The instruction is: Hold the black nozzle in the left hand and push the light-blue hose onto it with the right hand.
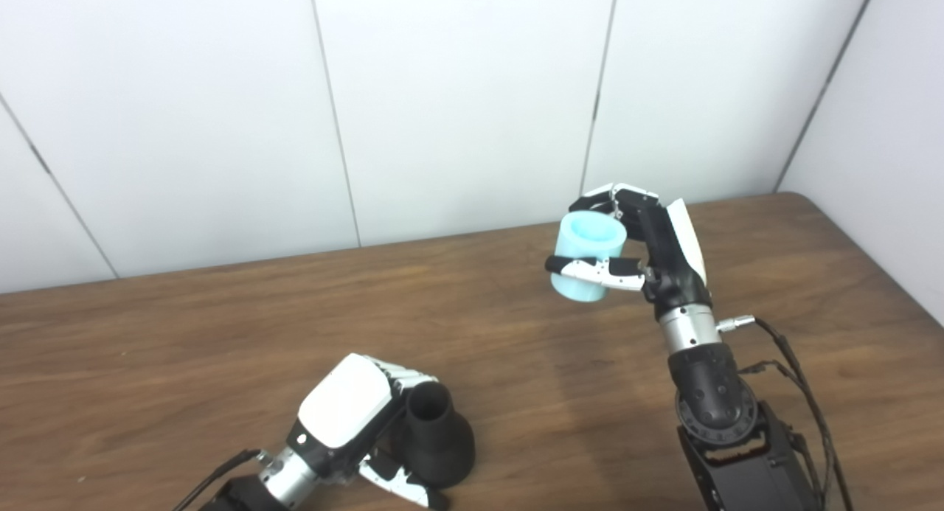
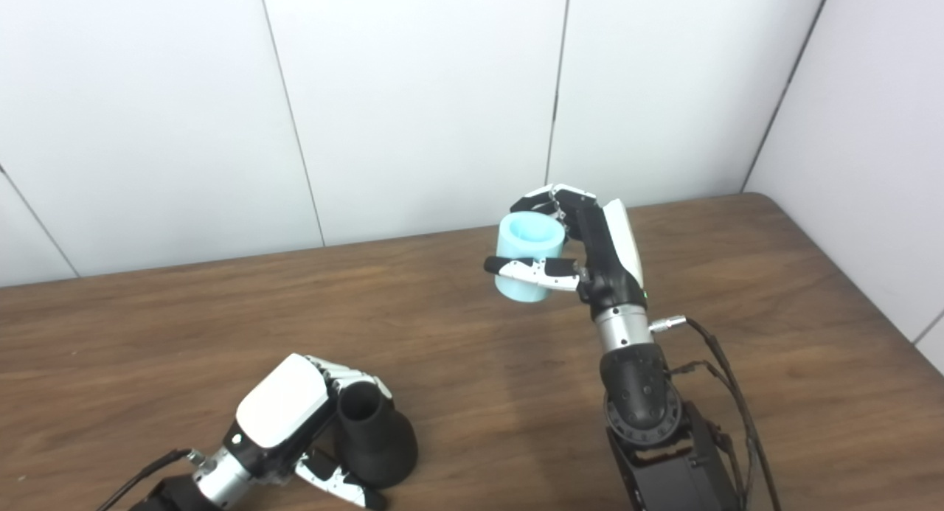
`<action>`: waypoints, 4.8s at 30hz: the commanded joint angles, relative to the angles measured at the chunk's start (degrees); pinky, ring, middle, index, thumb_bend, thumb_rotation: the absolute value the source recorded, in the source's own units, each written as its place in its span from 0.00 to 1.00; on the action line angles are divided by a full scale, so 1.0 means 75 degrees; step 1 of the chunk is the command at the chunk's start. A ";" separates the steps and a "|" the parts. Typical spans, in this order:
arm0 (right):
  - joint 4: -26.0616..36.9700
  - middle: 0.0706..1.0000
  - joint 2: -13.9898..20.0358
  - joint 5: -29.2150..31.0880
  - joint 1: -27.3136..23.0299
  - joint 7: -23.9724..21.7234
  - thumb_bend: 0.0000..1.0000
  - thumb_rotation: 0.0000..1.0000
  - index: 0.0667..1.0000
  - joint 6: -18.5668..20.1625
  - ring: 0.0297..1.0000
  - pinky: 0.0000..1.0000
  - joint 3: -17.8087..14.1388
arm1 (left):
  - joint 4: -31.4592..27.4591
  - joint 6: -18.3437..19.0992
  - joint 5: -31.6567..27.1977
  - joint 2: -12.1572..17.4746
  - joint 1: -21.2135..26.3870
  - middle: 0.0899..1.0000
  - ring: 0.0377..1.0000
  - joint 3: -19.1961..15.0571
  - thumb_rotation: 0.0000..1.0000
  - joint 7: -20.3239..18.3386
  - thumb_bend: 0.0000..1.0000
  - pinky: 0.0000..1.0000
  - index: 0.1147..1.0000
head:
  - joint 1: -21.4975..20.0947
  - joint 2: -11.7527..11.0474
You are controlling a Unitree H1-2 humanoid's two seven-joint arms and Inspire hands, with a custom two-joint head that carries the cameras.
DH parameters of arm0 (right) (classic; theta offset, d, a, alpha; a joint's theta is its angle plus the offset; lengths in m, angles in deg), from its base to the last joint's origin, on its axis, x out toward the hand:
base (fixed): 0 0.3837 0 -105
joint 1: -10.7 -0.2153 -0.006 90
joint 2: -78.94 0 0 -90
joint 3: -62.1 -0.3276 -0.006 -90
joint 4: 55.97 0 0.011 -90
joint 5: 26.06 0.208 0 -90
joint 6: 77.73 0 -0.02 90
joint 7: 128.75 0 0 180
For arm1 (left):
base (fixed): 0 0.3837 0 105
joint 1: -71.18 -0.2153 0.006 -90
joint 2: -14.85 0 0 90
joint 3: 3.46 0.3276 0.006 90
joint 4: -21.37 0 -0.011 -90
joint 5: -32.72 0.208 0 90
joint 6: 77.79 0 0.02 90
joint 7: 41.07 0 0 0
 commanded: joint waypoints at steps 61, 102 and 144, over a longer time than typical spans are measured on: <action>0.0973 0.42 -0.1937 -0.0323 0.0789 -0.0811 0.52 0.00 0.47 -0.1525 0.17 0.11 0.1879 | 0.1044 -0.0021 -0.0671 -0.0725 -0.0803 0.15 0.11 0.0370 0.04 -0.0567 0.52 0.08 0.42 | 0.0541 -0.0153; -0.0384 0.44 -0.0348 -0.3830 -0.0110 0.1314 0.53 0.00 0.46 -0.4678 0.43 0.31 0.2508 | 0.0884 -0.0022 -0.0769 -0.0614 -0.0938 0.14 0.10 0.0262 0.04 -0.0757 0.52 0.07 0.42 | 0.0337 -0.0158; -0.0175 0.43 -0.1217 -0.1298 0.0627 -0.0401 0.52 0.00 0.48 -0.3477 0.23 0.16 0.1942 | 0.0873 -0.0019 -0.0562 -0.0693 -0.0936 0.10 0.08 0.0206 0.04 -0.0765 0.52 0.07 0.42 | 0.0456 -0.0136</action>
